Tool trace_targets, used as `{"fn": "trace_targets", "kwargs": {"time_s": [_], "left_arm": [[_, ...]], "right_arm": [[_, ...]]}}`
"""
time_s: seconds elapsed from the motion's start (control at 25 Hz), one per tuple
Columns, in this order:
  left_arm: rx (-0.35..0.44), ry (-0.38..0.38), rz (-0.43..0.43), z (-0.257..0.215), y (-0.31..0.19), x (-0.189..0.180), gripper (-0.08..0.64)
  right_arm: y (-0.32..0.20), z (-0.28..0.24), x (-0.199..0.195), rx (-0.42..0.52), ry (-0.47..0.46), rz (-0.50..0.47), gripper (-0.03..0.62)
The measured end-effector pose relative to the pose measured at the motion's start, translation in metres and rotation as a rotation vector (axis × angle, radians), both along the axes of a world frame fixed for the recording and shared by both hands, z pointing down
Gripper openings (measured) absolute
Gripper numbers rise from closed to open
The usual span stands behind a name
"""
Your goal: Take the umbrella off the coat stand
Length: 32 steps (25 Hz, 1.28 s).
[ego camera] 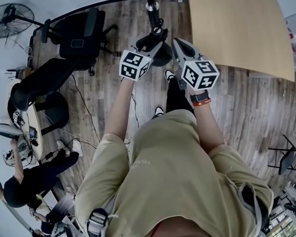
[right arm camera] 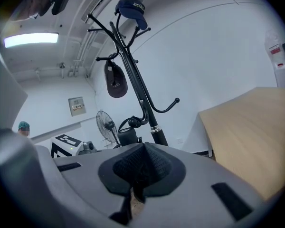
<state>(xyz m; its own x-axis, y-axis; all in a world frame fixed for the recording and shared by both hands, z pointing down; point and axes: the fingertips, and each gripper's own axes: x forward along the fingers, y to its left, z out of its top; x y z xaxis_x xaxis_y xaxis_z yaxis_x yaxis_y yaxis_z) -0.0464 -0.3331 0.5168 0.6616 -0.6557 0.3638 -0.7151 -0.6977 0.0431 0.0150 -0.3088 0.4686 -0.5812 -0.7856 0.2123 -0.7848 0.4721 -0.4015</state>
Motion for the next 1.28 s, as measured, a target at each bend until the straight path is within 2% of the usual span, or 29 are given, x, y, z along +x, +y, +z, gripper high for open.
{"fn": "trace_targets", "kwargs": {"time_s": [0.2,0.48,0.76,0.92,1.04,1.28], "left_arm": [[0.024,0.01,-0.015,-0.015,0.011,0.001,0.199],[-0.018,0.018,-0.066,-0.038,0.035,-0.009,0.198],[-0.03,0.027,-0.219,-0.061,0.066,-0.036,0.198],[-0.035,0.074,-0.299,-0.068,0.085,-0.057,0.199],[-0.001,0.096,-0.357,-0.074,0.099,-0.073,0.198],[0.122,0.094,-0.457,-0.091,0.122,-0.099,0.198]], "right_arm": [[0.007,-0.007,0.004,0.014,-0.005,0.013,0.015],[0.023,-0.019,0.007,0.038,-0.002,0.04,0.015],[0.043,-0.028,0.01,0.081,0.067,0.056,0.015],[0.058,-0.03,0.008,0.106,0.133,0.062,0.015],[0.069,-0.03,0.006,0.12,0.16,0.067,0.015],[0.084,-0.033,-0.002,0.156,0.196,0.099,0.015]]}}
